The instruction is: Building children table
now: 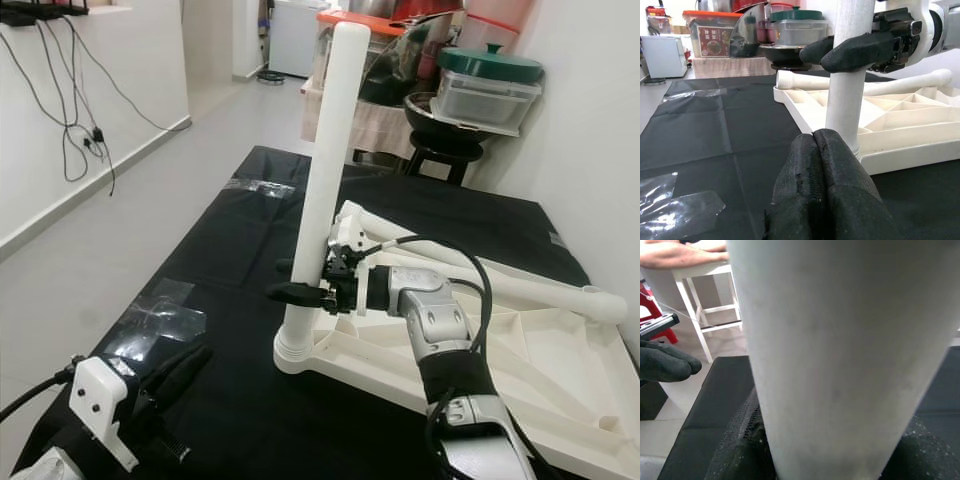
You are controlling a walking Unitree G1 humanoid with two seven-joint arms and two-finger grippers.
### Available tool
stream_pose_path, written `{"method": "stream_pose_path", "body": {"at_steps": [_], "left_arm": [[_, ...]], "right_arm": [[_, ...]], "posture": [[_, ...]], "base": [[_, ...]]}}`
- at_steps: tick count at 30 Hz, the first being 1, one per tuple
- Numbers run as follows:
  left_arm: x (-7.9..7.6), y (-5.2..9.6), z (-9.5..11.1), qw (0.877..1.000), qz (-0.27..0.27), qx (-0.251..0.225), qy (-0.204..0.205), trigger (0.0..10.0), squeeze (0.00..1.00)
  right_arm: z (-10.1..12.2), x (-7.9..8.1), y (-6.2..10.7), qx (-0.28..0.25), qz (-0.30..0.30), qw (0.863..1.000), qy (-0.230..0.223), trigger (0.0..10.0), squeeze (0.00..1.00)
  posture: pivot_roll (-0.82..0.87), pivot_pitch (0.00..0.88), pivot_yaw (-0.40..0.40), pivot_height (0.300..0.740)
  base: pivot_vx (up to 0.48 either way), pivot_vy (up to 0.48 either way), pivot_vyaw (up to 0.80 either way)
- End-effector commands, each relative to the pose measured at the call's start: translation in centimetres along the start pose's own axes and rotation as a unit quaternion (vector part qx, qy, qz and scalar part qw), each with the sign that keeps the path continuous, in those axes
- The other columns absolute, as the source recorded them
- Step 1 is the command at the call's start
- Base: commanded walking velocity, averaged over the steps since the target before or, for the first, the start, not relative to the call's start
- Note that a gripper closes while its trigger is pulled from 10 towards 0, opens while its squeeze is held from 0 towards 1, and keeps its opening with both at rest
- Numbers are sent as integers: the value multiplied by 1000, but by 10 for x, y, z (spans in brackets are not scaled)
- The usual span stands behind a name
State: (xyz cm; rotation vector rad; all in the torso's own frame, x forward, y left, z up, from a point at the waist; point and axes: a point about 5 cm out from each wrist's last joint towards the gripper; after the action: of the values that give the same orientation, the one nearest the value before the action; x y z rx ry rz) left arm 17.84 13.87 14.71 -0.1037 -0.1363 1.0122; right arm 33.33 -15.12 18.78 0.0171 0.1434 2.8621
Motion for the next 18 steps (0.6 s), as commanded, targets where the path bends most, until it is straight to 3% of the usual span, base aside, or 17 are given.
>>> {"method": "stream_pose_path", "body": {"at_steps": [1,4,6,10,11,12,13,14,15,16,17,18], "left_arm": [[-1,0,-1,1000,-4,1,5,10000,0],[-1,0,-1,1000,-5,0,6,10000,0],[-2,0,0,1000,-4,-3,5,10000,0],[-2,0,1,1000,-3,-5,4,10000,0],[-2,1,2,1000,-2,-6,3,10000,0],[-1,2,3,1000,0,-7,2,10000,0],[-1,2,3,1000,0,-7,2,10000,0],[-1,2,4,1000,3,-9,4,10000,0],[-1,2,4,1000,3,-9,4,10000,0],[0,2,5,1000,6,-11,5,10000,0],[0,2,5,1000,6,-11,5,10000,0],[1,2,5,1000,11,-15,11,10000,0]], "right_arm": [[-5,0,6,-2,-3,1000,-9,0,0],[-7,0,9,-1,-8,1000,-10,0,0],[-15,4,22,19,-51,998,-19,0,0],[-19,8,25,29,-72,997,-23,0,0],[-30,9,12,35,-249,967,-48,0,0],[-40,18,8,34,-410,907,-87,0,0],[-40,18,8,34,-410,907,-87,0,0],[-53,49,-7,54,-433,893,-111,0,0],[-53,49,-7,54,-433,893,-111,0,0],[-56,71,-22,79,-413,903,-83,0,0],[-56,71,-22,79,-413,903,-83,0,0],[-56,75,-27,68,-381,918,-86,0,0]], "posture": [[59,0,-131,740],[55,0,-129,740],[38,0,-133,740],[37,0,-136,740],[26,17,-139,740],[20,21,-137,740],[20,21,-137,740],[12,32,-136,740],[12,32,-136,740],[9,34,-125,740],[9,34,-125,740],[-2,27,-108,740]], "base": [[0,0,0],[0,0,0],[0,0,0],[0,0,0],[0,0,0],[0,0,0],[0,0,0],[0,0,0],[0,0,0],[0,0,0],[0,0,0],[0,0,0]]}}
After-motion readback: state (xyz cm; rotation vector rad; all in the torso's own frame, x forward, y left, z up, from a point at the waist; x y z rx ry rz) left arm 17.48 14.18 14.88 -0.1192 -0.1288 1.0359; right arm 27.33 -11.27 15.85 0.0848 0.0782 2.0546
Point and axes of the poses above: a point about 5 cm out from each wrist's last joint towards the gripper, its own y axis pointing back from the gripper into the wrist, its own z axis along the axis of the wrist's last joint, x = y × z
